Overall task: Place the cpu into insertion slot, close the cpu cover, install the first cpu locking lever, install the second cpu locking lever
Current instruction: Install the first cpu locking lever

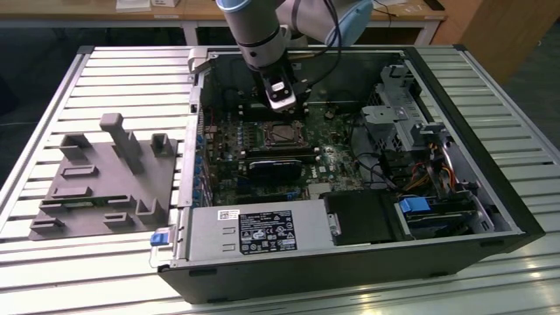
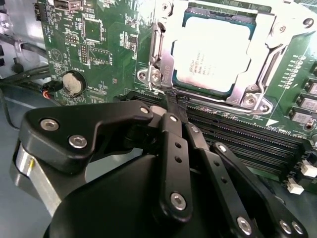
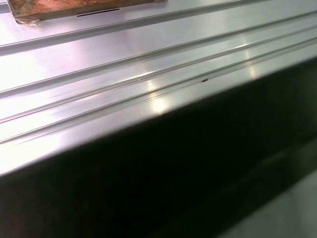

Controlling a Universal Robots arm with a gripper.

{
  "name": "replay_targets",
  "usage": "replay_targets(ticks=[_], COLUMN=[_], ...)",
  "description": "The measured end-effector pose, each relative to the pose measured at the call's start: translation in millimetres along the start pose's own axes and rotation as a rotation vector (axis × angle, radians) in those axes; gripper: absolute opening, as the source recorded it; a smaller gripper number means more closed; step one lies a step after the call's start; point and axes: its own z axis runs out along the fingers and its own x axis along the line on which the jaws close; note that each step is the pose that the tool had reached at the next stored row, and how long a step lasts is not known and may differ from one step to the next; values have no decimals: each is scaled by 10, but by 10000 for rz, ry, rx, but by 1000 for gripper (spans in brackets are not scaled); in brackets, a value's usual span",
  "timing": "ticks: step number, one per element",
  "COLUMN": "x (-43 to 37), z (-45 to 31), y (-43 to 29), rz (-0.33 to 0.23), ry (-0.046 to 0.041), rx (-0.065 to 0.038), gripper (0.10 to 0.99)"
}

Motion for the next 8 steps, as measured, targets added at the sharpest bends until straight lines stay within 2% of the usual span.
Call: replay_targets(ticks=[8], x=[-1], z=[5], y=[-1], rz=[0], ry=[0], rx=[-1], gripper=[102])
